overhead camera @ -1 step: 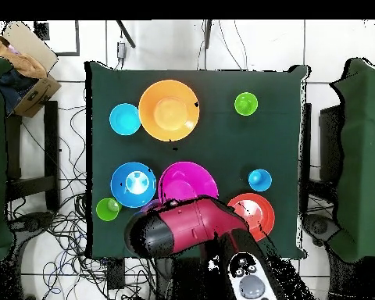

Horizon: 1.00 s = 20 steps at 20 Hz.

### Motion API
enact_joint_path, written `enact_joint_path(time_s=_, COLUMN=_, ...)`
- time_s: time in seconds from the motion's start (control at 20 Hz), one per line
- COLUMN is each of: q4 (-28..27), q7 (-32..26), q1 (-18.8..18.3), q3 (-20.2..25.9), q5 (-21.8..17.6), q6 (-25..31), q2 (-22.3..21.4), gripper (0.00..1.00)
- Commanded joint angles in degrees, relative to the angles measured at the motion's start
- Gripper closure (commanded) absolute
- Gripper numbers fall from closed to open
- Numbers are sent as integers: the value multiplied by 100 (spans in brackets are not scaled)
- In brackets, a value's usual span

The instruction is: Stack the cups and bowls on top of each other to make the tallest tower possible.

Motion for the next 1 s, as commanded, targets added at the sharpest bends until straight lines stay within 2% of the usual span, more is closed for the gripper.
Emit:
enact_joint_path(time_s=0.05, q4=353, q7=238, q1=224, q3=229, q5=-218, q6=-210, q2=159, gripper=100)
enact_joint_path(time_s=0.4, q4=302, q7=403, q1=404, q3=0, q5=-484, q6=-540, q2=355, gripper=100)
enact_joint_path(time_s=0.75, q4=32, q7=707, q1=660, q3=-556, q5=-1226, q6=-1502, q2=1002, gripper=100)
enact_joint_path(time_s=1.0, q4=-75, q7=572, q1=655, q3=-667, q5=-1443, q6=-1729, q2=1140, gripper=100)
